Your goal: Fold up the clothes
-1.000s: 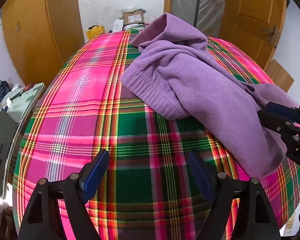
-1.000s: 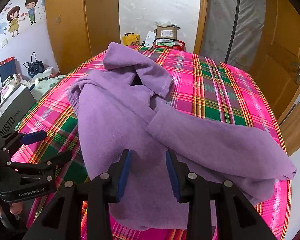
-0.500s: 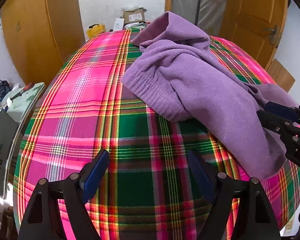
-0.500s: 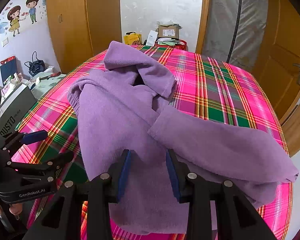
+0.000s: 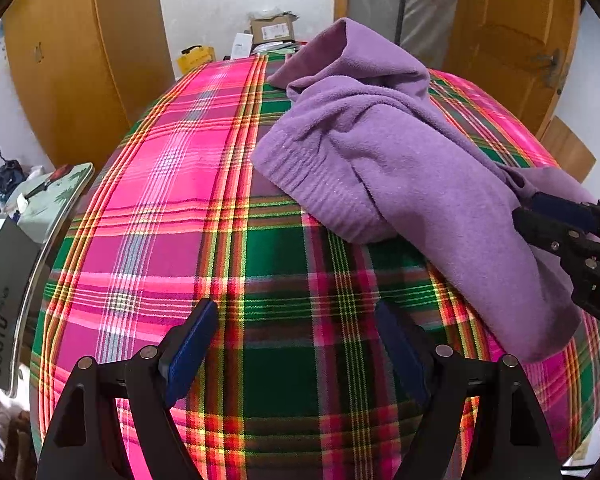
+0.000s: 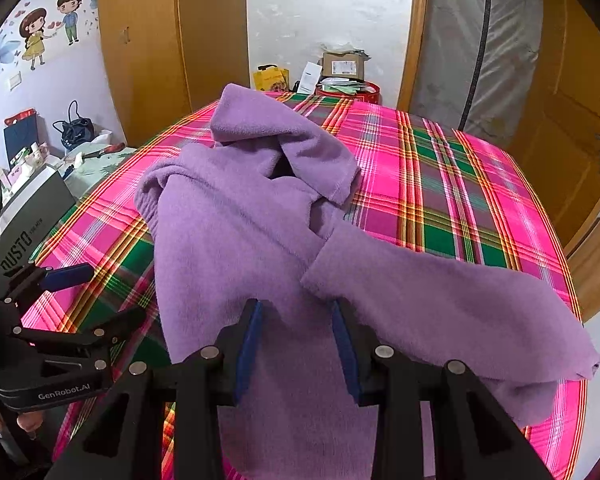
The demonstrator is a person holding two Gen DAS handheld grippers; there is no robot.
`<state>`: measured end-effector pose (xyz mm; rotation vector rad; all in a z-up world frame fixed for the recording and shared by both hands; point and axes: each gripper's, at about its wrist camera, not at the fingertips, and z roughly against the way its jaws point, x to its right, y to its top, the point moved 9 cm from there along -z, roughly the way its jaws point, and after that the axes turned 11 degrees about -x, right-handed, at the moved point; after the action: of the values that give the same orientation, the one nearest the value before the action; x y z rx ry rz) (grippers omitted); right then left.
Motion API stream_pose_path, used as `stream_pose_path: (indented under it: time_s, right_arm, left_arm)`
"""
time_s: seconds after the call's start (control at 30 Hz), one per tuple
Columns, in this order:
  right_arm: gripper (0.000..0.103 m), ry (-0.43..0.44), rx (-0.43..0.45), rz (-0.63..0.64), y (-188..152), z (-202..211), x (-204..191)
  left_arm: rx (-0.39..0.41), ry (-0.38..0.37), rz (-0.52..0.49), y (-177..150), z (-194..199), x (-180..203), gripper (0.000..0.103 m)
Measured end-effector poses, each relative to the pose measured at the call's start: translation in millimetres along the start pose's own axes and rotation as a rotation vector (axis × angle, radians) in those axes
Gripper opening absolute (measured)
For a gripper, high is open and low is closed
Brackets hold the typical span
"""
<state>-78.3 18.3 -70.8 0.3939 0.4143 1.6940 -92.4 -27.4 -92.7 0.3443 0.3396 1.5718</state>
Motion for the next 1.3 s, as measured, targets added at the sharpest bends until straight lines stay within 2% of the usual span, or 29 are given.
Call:
stream_pose_path:
  time_s: [0.67, 0.93, 1.0, 1.17, 1.23, 1.3]
  right_arm:
    - [0.040, 0.004, 0.026, 0.036, 25.3, -10.3, 4.3]
    - [0.040, 0.007, 0.098, 0.110, 48.2, 0.4, -5.1]
    - [0.040, 0.005, 0.094, 0.151, 53.9, -4.9, -10.8]
    - [0.040, 0.066, 0.025, 0.220, 60.0, -27.9, -23.7]
    - [0.032, 0.112, 0.003, 0.238, 59.8, -29.8, -26.0]
    - [0.016, 0.149, -0.006, 0.270, 58.8, -29.0, -31.3]
  left_arm:
    - [-0.021, 0.002, 0.018, -1.6, -5.6, -5.3, 0.082]
    - [-0.016, 0.002, 0.041, 0.6, -4.0, -13.8, 0.082]
    - [-0.019, 0.000, 0.049, 2.7, -5.0, -16.6, 0.082]
    - [-0.016, 0.001, 0.051, 2.8, -4.3, -19.1, 0.082]
    - [-0.018, 0.003, 0.055, 1.9, -4.0, -20.3, 0.082]
    - [-0.021, 0.002, 0.060, 1.9, -4.9, -21.6, 0.082]
